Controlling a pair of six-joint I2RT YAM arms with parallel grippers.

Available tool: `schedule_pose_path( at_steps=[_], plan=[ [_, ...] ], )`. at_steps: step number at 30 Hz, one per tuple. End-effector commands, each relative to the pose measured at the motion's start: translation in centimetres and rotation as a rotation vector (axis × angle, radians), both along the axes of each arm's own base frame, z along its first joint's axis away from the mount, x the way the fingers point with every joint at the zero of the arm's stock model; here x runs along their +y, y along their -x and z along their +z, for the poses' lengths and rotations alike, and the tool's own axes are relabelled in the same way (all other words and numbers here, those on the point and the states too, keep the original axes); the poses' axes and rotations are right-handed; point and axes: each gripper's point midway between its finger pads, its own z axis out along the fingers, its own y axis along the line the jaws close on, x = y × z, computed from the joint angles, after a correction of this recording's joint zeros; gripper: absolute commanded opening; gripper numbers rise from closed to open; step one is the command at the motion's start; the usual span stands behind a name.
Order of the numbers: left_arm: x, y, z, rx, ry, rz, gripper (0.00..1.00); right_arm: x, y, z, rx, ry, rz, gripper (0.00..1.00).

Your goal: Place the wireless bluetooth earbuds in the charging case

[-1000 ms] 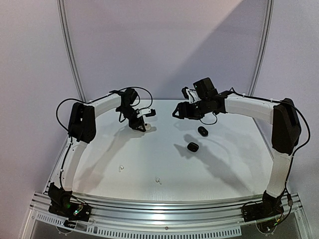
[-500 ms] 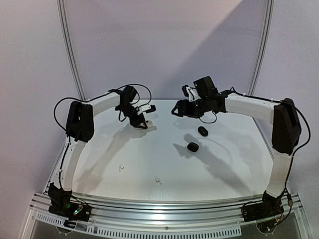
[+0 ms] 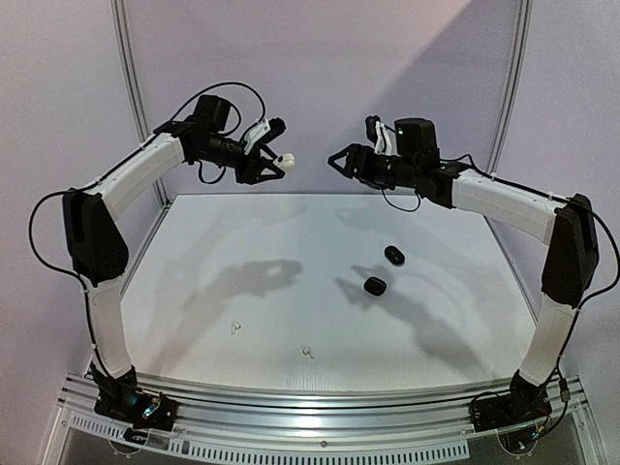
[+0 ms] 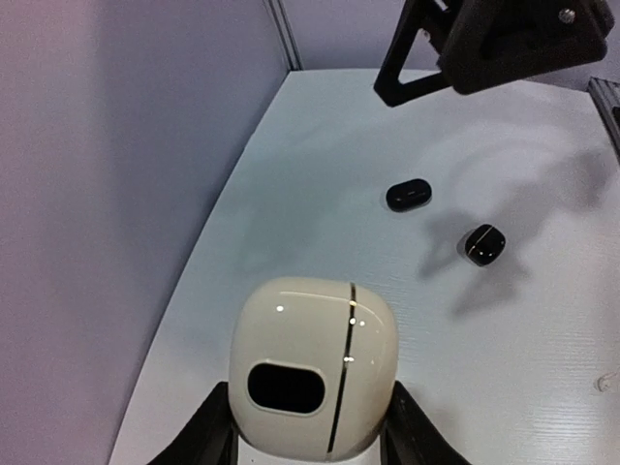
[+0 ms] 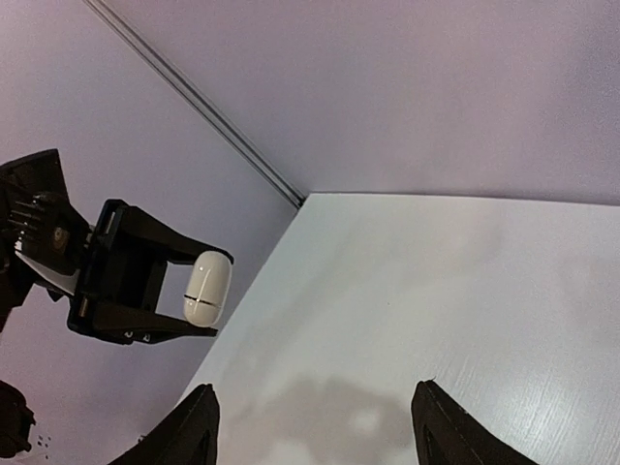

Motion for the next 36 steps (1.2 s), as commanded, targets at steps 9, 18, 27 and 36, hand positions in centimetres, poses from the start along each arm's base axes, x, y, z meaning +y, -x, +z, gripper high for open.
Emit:
schedule_pose_path(
  at_steps=[9, 18, 27, 36],
  plan=[
    [-2.5, 0.9, 2.6, -0.054, 0.080, 0.004, 0.00, 5.2, 0.2, 6.3, -0.113, -0.269, 0.037, 0.70],
    [-2.5, 1.1, 2.9, -0.056, 0.083, 0.005, 0.00, 6.6, -2.3, 4.0, -0.058, -0.271, -0.023, 0.70],
    [-2.7, 0.9, 3.0, -0.068, 0.089, 0.002, 0.00, 8.9, -2.4, 3.3, -0.023, -0.298, 0.061, 0.57],
    [-2.6, 0.2, 3.1, -0.095, 0.087, 0.019, 0.00, 10.3, -1.5, 2.1, 0.018, -0.296, 0.108, 0.45]
  ],
)
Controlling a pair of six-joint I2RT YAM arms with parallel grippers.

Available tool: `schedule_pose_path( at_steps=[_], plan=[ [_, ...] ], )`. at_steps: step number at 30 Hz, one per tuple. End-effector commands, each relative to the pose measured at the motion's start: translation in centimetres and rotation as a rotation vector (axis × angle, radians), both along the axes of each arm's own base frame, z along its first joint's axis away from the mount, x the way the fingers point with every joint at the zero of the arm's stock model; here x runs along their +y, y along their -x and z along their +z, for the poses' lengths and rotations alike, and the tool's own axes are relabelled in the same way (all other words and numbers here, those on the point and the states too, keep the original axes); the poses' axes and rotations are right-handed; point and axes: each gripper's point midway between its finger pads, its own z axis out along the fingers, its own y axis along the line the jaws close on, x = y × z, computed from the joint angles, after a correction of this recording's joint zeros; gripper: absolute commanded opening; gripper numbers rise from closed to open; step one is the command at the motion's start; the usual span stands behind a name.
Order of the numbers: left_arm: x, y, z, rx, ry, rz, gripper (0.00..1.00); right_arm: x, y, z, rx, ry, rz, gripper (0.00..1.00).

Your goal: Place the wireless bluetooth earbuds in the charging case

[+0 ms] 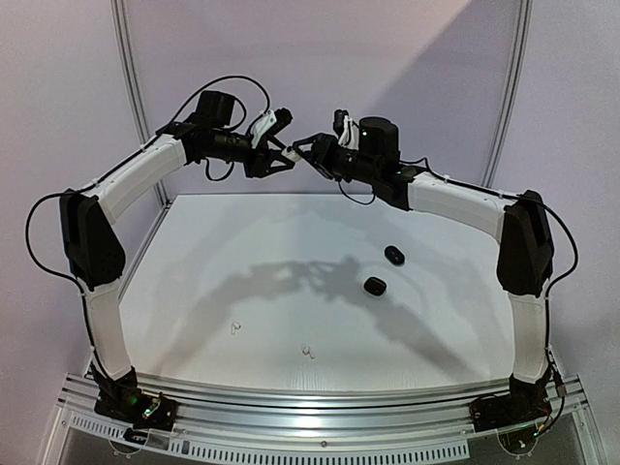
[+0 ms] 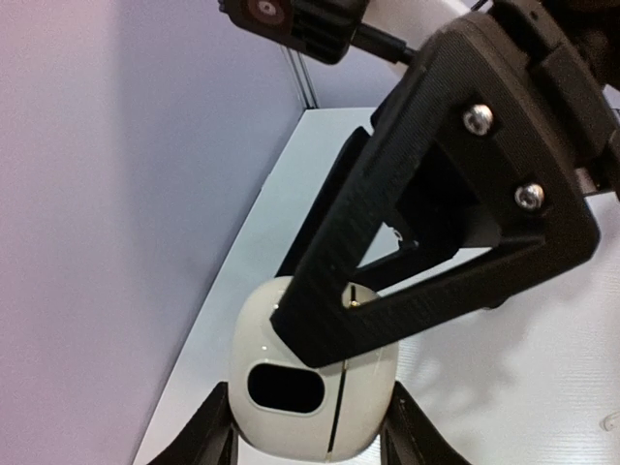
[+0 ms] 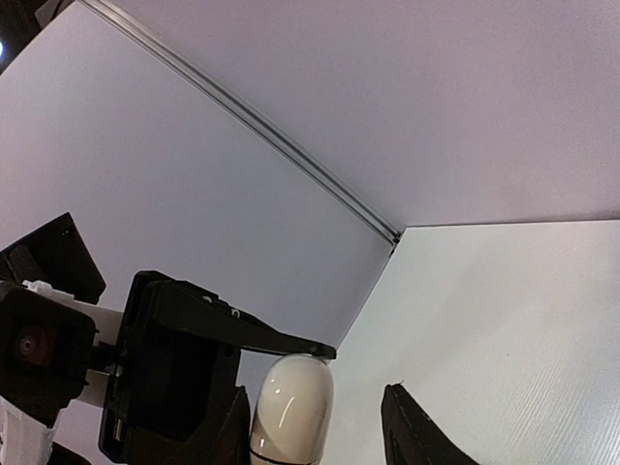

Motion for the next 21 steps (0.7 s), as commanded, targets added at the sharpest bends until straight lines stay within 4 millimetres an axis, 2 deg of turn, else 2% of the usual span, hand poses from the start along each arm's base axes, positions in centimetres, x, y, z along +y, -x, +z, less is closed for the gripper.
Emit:
schedule_pose_path(
  at_steps=[1, 5, 11, 12, 15, 17, 19, 21],
  plan=[
    [-0.5, -0.4, -0.3, -0.010, 0.003, 0.007, 0.00, 1.7, 0.6, -0.9, 0.013, 0.002, 0.051, 0.42],
    [-0.5, -0.3, -0.4, -0.003, 0.005, 0.002, 0.00, 1.8, 0.5, -0.8, 0.005, 0.007, 0.053, 0.32],
    [-0.5, 0.0, -0.7, 0.005, -0.002, -0.007, 0.02, 1.9, 0.8, -0.3, -0.032, 0.029, 0.071, 0.05],
    [-0.5, 0.1, -0.7, 0.011, -0.002, -0.014, 0.11, 1.8, 1.0, -0.2, -0.043, 0.036, 0.075, 0.00],
    [-0.5, 0.9, -0.6, 0.034, 0.001, -0.042, 0.55, 1.7, 1.6, 0.4, -0.090, 0.058, 0.109, 0.00],
    [-0.3, 1.5, -0.3, 0.053, 0.007, -0.065, 0.78, 1.4, 2.2, 0.8, -0.133, 0.084, 0.143, 0.00],
    [0.0, 2.6, 0.3, 0.078, 0.016, -0.109, 0.92, 1.1, 2.9, 0.9, -0.178, 0.108, 0.186, 0.00],
    [0.4, 4.2, 1.0, 0.106, 0.027, -0.179, 0.95, 0.5, 4.2, 1.4, -0.248, 0.144, 0.238, 0.00]
  ],
)
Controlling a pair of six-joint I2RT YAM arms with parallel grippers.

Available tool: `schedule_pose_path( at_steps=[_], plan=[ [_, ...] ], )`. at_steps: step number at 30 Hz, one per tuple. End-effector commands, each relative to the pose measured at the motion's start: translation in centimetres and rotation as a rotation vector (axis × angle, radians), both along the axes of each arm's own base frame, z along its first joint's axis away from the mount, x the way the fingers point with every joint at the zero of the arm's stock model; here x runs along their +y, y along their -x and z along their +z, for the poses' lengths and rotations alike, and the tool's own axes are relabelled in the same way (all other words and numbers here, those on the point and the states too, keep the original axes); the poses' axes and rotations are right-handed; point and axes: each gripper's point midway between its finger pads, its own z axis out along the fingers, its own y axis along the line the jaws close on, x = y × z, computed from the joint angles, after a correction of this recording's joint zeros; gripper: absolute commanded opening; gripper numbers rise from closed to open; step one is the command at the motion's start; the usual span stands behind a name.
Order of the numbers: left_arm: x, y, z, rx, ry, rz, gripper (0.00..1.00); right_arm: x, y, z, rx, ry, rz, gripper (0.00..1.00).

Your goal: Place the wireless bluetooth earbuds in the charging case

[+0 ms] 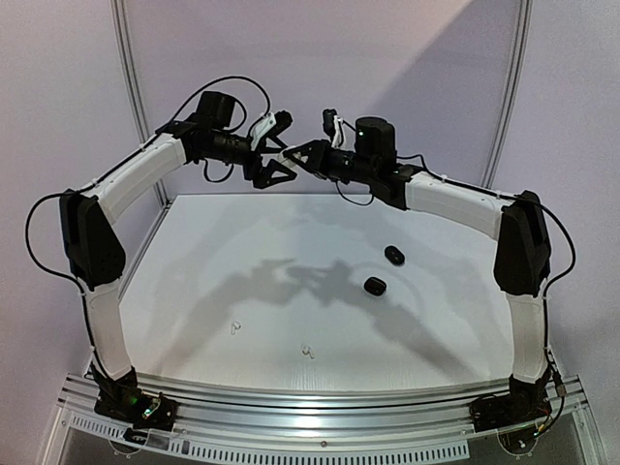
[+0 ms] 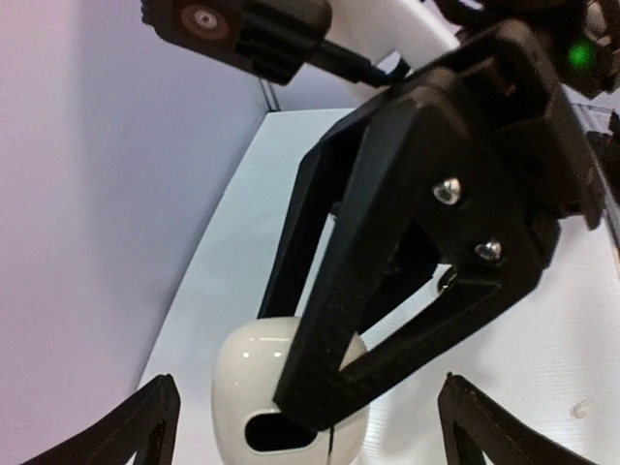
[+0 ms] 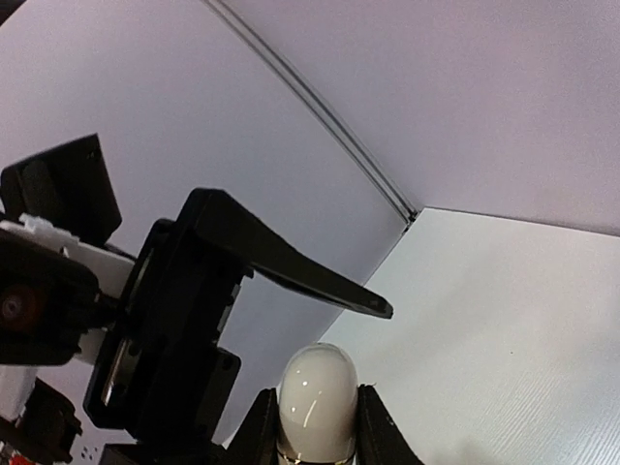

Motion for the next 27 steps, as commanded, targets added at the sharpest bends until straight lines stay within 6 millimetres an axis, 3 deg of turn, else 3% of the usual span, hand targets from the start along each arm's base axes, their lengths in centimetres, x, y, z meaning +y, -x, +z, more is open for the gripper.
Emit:
schedule_pose_path(
  at_steps=[1, 6, 10, 15, 19, 27],
  plan=[
    [0.7, 4.3, 1.5, 0.108, 0.035, -0.166, 0.95, -1.1, 3.7, 1.8, -0.193, 0.094, 0.162, 0.00],
    [1.8, 9.6, 2.4, 0.180, 0.038, -0.348, 0.91, -2.1, 8.6, 1.4, -0.397, 0.280, 0.369, 0.00],
    [2.2, 13.3, 1.3, 0.243, -0.007, -0.450, 0.73, -3.4, 11.3, 0.0, -0.496, 0.495, 0.446, 0.00],
    [1.7, 13.4, 1.1, 0.264, -0.017, -0.438, 0.60, -3.8, 13.2, 0.2, -0.592, 0.618, 0.493, 0.00],
    [0.5, 13.1, 1.9, 0.282, 0.021, -0.424, 0.53, -2.9, 14.3, 0.7, -0.653, 0.660, 0.503, 0.00],
    [-0.1, 14.5, 1.6, 0.362, 0.056, -0.465, 0.50, -2.3, 14.3, 1.9, -0.677, 0.630, 0.480, 0.00]
  ],
)
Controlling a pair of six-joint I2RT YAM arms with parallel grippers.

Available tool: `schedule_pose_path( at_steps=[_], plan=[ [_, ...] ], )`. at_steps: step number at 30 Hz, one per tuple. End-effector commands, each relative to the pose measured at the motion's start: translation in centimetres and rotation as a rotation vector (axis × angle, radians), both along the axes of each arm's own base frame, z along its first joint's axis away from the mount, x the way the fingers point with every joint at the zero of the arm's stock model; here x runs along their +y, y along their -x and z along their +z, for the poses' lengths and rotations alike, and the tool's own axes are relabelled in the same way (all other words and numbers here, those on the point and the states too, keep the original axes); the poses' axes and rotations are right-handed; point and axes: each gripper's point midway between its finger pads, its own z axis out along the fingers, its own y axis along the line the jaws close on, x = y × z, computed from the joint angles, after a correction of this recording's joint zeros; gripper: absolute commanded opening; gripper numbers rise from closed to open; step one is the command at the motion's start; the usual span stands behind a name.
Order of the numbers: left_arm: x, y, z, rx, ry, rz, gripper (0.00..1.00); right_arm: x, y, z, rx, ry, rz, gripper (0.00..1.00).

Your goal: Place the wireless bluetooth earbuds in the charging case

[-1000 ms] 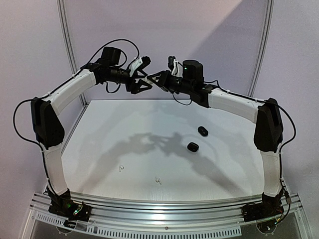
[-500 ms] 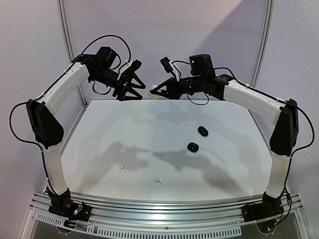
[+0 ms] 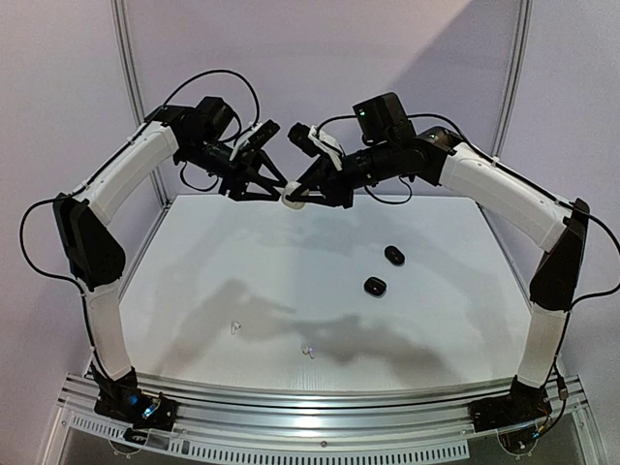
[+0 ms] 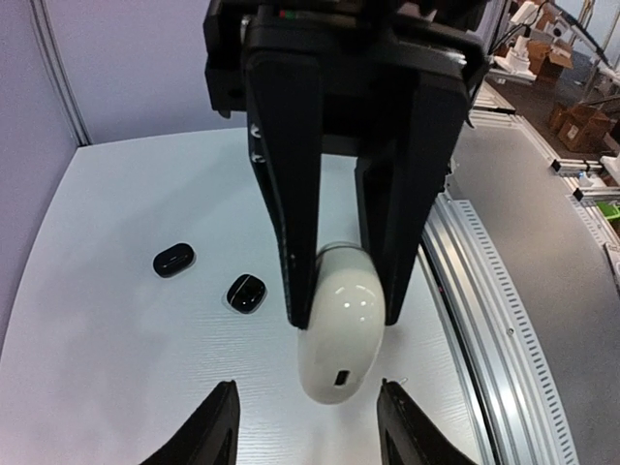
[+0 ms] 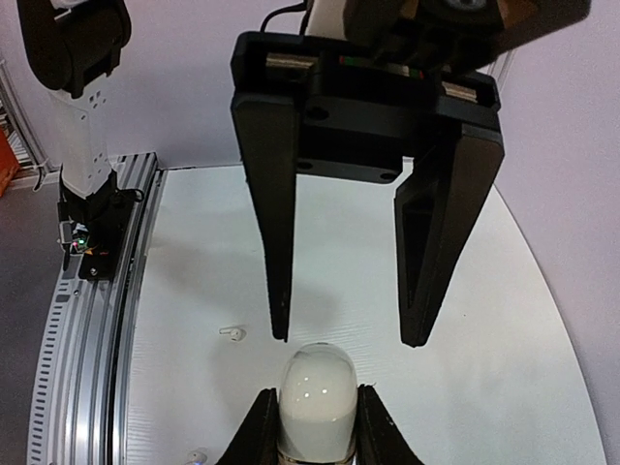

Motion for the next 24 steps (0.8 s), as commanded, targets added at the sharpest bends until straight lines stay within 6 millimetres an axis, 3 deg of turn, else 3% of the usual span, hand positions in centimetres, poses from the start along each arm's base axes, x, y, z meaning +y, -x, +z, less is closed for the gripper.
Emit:
schedule_pose_path(
  at_steps=[1, 10, 20, 24],
  plan=[
    [-0.6, 1.8, 0.3, 0.067, 0.018, -0.038, 0.50, -0.3, -0.2, 1.8, -0.045, -0.023, -0.016, 0.00],
    [-1.0, 2.2, 0.1, 0.089, 0.019, -0.046, 0.42, 0.4, -0.6, 3.1, -0.064, -0.079, -0.015, 0.00],
    [-1.3, 2.1, 0.9, 0.103, 0.055, -0.047, 0.01, 0.6, -0.5, 2.8, -0.053, -0.082, -0.007, 0.00],
    [-1.4, 2.4, 1.5, 0.125, 0.086, -0.064, 0.00, 0.7, -0.7, 2.9, -0.046, -0.089, -0.015, 0.00]
  ],
)
